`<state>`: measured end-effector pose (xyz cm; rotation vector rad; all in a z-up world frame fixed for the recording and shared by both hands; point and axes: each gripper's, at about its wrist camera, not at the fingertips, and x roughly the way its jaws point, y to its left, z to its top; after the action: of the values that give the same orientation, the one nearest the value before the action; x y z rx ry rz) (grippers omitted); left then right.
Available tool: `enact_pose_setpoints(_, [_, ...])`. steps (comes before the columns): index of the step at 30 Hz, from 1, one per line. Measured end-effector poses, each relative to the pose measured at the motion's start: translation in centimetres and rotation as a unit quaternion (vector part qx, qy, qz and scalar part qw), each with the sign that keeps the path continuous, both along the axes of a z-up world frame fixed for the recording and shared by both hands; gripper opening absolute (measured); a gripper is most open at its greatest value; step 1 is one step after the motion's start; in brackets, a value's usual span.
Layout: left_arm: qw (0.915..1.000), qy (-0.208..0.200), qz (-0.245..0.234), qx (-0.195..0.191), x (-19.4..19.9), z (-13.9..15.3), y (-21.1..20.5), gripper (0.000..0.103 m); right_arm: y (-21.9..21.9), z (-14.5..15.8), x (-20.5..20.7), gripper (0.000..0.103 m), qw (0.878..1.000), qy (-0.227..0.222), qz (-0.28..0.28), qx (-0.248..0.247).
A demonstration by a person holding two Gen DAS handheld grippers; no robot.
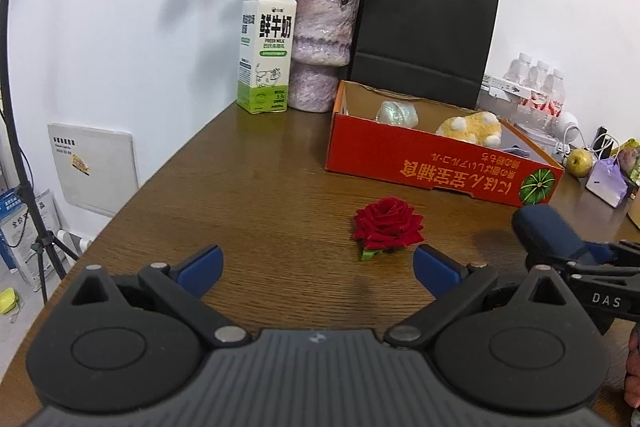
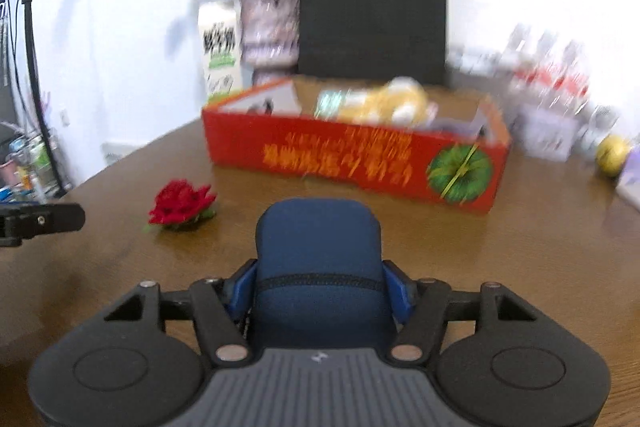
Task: Organize objects
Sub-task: 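Grasp the navy blue pouch with the right gripper and lift it, then grasp the red rose with the left gripper while the right gripper holds the pouch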
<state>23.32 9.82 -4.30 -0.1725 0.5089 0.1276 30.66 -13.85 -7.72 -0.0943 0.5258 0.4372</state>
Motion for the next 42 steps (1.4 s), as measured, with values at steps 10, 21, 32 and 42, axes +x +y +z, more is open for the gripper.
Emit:
enact_pose_setpoints(10, [0.9967,0.011,-0.048,0.065,3.6,0.1,-4.5,0.103,-2.9,0.7,-0.3,0.063,0.997,-0.053,-0.049,-0.008])
enact_pose_setpoints(21, [0.9977,0.056,-0.005,0.038,10.8,-1.4,-4.4,0.103,-5.2,0.6,2.0,0.063,0.996,-0.039,-0.084,0.018])
enact_pose_setpoints(32, [0.9961,0.080,-0.008,0.037,12.8,-2.2,-4.9,0.093,-4.5,0.3,2.1,0.063,0.996,-0.040,-0.078,0.004])
enact_pose_setpoints(42, [0.9977,0.054,-0.001,0.040,11.6,-1.4,-5.5,0.041,-4.3,0.4,1.7,0.063,0.996,-0.052,-0.077,0.002])
